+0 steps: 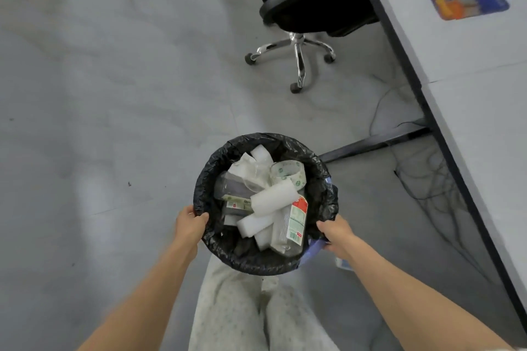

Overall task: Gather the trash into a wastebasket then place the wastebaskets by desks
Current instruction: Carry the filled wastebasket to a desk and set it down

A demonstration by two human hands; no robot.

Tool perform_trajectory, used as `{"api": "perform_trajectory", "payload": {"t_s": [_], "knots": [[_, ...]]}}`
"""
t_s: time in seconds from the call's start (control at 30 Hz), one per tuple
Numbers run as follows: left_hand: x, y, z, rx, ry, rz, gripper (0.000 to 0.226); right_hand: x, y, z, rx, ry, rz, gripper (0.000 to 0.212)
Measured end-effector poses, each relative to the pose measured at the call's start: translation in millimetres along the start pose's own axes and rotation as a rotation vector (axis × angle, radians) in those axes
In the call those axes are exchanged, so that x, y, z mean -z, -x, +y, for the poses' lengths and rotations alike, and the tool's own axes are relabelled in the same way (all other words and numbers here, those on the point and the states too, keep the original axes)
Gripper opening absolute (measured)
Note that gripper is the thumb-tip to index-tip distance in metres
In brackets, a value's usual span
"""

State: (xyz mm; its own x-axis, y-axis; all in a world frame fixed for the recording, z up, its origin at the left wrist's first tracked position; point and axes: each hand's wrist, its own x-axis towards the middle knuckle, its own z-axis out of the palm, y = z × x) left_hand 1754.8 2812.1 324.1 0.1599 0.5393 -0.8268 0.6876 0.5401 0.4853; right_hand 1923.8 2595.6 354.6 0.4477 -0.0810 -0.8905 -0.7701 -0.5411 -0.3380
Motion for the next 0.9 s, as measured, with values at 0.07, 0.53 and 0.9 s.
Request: {"api": "perform_trajectory", "payload": {"t_s": [0.07, 0.53, 0.9], "knots": [[-12, -48, 9, 0.017, -0.032, -0.029, 0.02, -20, -42, -10, -0.022, 0.0, 0.027, 0.017], [-137, -268, -15, 0.121, -0.18, -0.025, 0.029, -70, -343, -20, -0.016, 0.146, 0.161, 0.032], [-167, -259, 4, 0.148, -0.272, -0.17, 0.042, -54, -352, -29, 0.025, 0.34, 0.199, 0.062]]}}
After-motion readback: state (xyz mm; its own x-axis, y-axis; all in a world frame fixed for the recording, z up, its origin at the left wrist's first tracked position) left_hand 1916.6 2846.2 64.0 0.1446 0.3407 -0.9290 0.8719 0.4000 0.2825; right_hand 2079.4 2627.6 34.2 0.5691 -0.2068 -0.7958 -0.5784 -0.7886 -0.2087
